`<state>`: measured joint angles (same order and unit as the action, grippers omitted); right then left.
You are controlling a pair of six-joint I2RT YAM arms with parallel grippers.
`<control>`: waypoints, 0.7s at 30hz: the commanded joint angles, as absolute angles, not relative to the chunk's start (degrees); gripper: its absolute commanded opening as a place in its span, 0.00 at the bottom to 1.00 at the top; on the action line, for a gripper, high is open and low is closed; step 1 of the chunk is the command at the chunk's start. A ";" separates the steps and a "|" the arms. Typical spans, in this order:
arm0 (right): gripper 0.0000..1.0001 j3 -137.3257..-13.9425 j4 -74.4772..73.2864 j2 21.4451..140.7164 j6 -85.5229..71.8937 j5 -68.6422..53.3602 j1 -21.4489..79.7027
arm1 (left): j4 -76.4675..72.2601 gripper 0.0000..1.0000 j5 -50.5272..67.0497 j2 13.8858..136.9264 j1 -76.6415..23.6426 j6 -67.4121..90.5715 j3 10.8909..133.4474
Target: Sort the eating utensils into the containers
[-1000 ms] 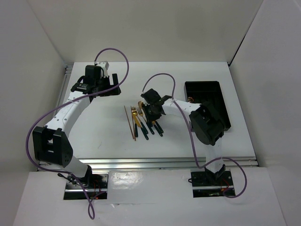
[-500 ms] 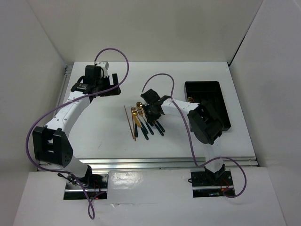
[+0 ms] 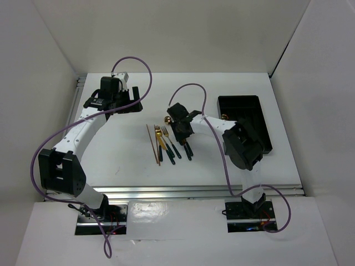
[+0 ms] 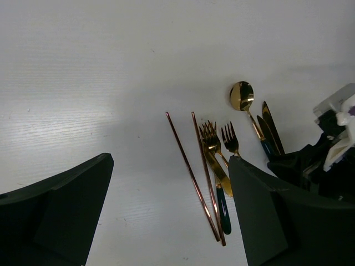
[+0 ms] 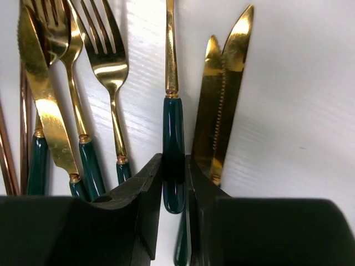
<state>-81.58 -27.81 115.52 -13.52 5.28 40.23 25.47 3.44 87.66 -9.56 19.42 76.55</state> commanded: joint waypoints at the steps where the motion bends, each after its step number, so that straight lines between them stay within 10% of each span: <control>1: 0.02 -85.78 -29.70 108.47 -12.22 9.40 38.68 | 24.43 1.00 3.78 86.75 -9.40 18.72 78.40; 21: 0.04 -68.74 -37.87 85.87 -13.54 20.57 19.69 | 24.43 1.00 4.31 86.75 -9.40 18.72 78.40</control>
<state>-70.19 -34.89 88.14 -12.64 17.82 20.29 25.47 3.51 87.66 -9.56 19.44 76.55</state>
